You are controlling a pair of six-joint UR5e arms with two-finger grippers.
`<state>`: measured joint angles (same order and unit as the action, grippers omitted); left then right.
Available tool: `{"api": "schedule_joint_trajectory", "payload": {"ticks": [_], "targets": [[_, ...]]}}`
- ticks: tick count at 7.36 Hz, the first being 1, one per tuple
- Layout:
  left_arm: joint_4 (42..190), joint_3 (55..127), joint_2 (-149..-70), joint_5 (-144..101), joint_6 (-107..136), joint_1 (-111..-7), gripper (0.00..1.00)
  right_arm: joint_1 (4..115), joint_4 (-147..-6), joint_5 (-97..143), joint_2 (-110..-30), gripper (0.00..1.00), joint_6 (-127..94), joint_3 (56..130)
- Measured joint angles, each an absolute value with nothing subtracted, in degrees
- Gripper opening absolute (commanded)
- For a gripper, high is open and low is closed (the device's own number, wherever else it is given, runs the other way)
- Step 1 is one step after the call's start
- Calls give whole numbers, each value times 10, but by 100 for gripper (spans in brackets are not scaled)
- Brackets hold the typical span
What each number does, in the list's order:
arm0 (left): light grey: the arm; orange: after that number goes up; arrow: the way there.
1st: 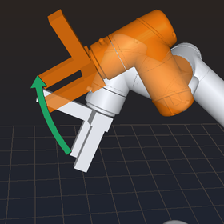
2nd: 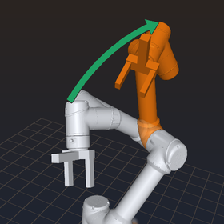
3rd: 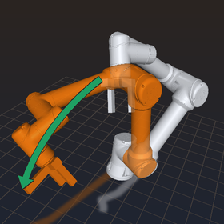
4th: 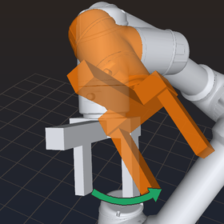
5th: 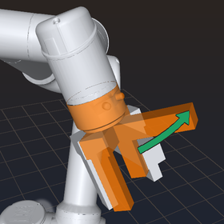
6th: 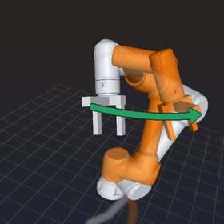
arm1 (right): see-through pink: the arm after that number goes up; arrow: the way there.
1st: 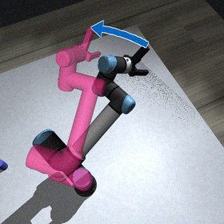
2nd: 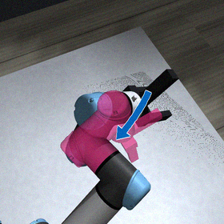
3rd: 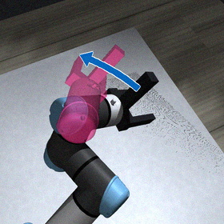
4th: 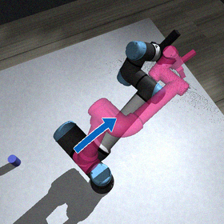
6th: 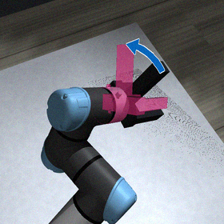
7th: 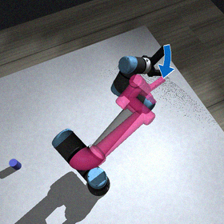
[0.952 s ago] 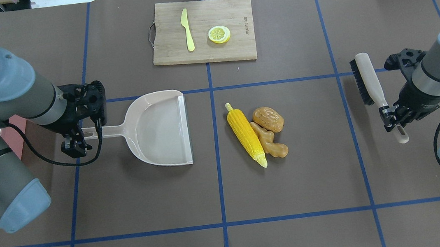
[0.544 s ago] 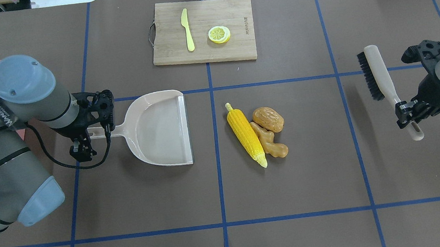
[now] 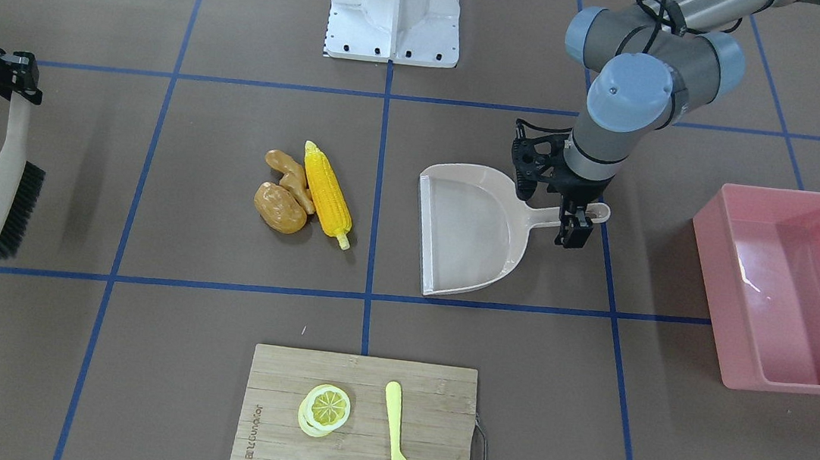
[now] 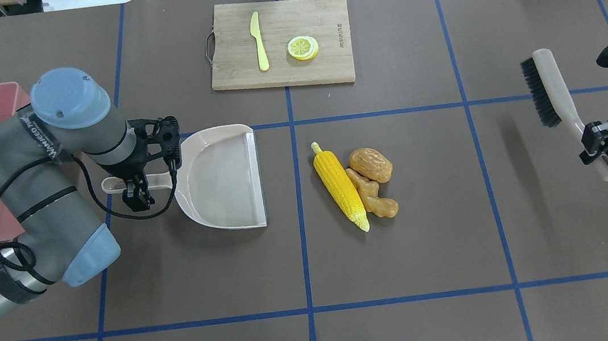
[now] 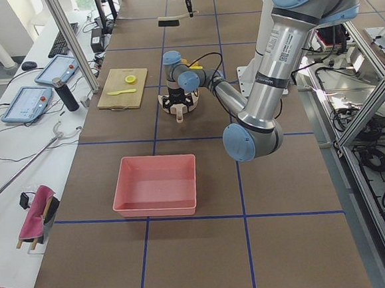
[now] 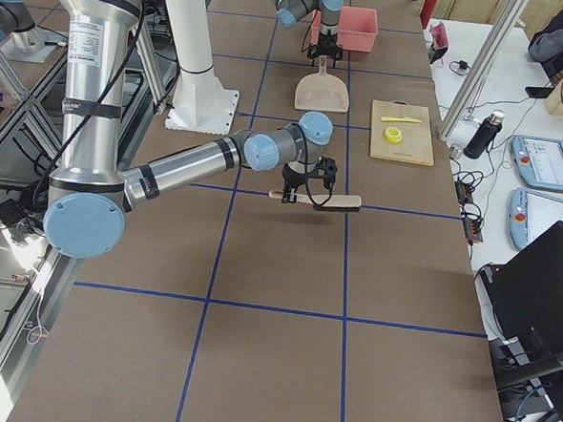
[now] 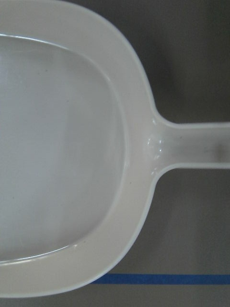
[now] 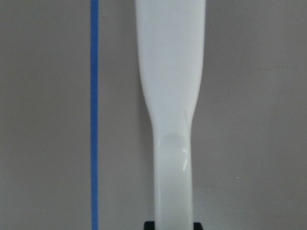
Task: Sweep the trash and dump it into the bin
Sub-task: 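Grasp and lift the brush with the right gripper while the left grasps the dustpan, then slide the dustpan toward the corn while the right gripper brings the brush beside it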
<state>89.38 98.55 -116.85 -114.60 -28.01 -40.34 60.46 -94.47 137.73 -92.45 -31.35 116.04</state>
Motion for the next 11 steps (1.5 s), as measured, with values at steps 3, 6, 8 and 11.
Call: {"api": "schedule_joint_trajectory", "payload": {"ticks": [3, 6, 8, 11], "targets": [[907, 969, -1167, -1146, -280, -402, 99, 609, -955, 1412, -872, 0, -340, 1157], [911, 998, -1137, -1146, -279, -402, 98, 579, -953, 1507, -840, 0, -397, 1152], [911, 1007, -1125, -1146, -280, -402, 65, 559, -953, 1516, -820, 0, -427, 1154], [913, 1007, -1117, -1149, -282, -401, 0, 531, -909, 1516, -824, 0, -466, 1154]]}}
